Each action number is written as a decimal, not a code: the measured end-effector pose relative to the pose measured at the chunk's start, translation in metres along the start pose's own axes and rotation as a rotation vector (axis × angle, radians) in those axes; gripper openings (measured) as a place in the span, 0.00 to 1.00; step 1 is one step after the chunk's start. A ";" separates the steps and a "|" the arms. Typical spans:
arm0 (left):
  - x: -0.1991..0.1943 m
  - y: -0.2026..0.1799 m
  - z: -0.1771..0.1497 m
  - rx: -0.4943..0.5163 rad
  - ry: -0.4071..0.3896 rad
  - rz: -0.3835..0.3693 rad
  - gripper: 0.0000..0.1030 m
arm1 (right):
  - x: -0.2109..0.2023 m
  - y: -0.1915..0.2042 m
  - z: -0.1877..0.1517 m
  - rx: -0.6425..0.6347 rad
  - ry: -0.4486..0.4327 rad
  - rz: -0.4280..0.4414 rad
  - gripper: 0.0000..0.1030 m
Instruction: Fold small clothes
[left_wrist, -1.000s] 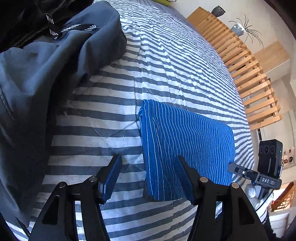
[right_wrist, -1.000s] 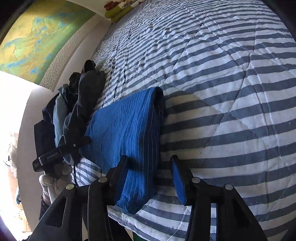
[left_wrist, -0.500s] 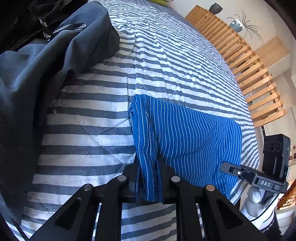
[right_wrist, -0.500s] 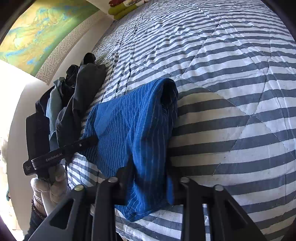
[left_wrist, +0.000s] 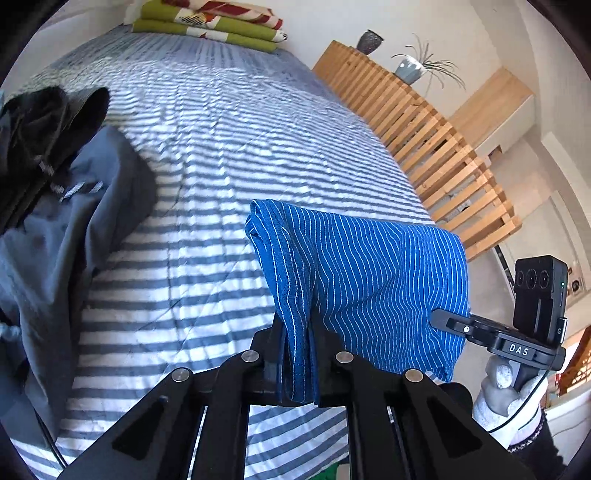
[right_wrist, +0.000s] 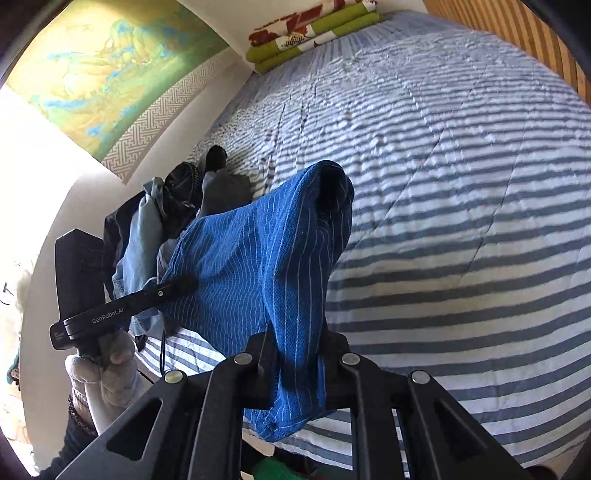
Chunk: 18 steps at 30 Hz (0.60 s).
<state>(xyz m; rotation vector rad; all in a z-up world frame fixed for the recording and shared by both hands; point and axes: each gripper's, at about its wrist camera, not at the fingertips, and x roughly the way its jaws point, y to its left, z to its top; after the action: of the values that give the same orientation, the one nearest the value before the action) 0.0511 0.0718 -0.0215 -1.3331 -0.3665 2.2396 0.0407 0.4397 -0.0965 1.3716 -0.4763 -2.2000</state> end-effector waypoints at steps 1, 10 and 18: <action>0.004 -0.012 0.008 0.022 -0.007 -0.002 0.09 | -0.012 -0.002 0.007 -0.016 -0.017 -0.017 0.13; 0.112 -0.116 0.113 0.111 -0.011 -0.024 0.09 | -0.069 -0.068 0.093 -0.048 -0.101 -0.218 0.13; 0.243 -0.175 0.222 0.142 -0.014 -0.011 0.09 | -0.076 -0.155 0.200 -0.043 -0.156 -0.352 0.13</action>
<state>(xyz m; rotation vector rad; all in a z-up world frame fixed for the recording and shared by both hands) -0.1890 0.3574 -0.0120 -1.2392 -0.2147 2.2218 -0.1471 0.6162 -0.0384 1.3498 -0.2531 -2.5983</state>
